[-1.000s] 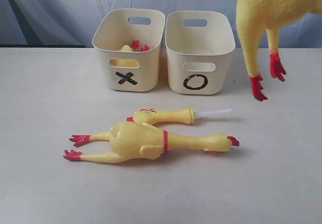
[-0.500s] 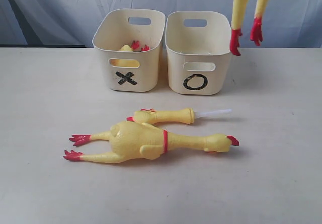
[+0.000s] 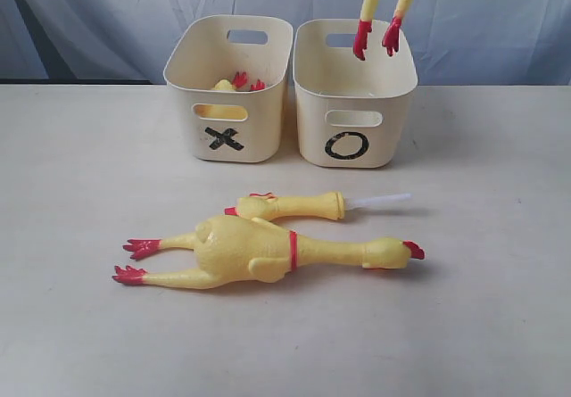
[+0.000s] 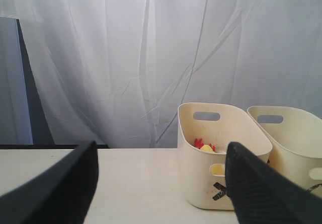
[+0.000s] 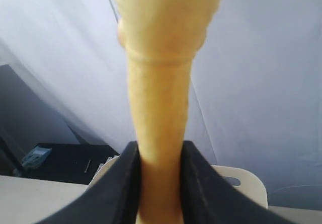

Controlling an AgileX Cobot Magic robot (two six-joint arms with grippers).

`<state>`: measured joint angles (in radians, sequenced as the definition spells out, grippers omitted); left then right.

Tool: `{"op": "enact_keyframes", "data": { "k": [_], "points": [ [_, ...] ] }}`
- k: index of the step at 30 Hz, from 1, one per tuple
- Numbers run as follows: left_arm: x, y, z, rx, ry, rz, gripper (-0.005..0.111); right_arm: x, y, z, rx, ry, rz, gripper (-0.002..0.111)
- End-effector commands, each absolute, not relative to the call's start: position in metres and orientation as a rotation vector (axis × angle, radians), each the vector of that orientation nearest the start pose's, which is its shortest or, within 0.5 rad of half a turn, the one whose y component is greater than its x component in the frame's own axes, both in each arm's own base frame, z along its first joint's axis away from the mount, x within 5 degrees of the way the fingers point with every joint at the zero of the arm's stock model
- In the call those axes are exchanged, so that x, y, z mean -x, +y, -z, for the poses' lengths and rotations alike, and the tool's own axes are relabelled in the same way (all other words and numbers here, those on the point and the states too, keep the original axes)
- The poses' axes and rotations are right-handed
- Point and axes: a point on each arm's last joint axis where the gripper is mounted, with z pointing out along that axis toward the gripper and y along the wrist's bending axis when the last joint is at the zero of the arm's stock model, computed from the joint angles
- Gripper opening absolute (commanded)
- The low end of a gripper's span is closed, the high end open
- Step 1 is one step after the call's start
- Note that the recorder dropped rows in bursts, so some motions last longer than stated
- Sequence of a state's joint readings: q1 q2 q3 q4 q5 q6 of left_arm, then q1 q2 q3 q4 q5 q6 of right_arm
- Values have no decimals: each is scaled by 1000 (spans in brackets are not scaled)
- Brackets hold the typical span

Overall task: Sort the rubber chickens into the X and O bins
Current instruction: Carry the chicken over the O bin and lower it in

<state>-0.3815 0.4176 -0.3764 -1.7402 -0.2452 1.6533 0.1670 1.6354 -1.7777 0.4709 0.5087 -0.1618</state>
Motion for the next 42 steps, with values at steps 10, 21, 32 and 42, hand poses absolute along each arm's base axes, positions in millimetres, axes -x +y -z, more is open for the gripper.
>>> {"op": "enact_keyframes", "data": {
  "k": [10, 21, 32, 42],
  "points": [
    [-96, -17, -305, -51, 1569, 196, 67, -456, 82, -381, -92, 1775, -502, -1],
    [-95, -21, -306, -90, 1559, 236, 67, -493, 90, -336, -137, 1850, -554, -1],
    [-95, -21, -306, -92, 1559, 234, 67, -507, 94, -301, -123, 1932, -547, -1],
    [-95, -21, -306, -88, 1560, 231, 67, -512, 98, -275, -83, 2018, -551, -1]
  ]
}}
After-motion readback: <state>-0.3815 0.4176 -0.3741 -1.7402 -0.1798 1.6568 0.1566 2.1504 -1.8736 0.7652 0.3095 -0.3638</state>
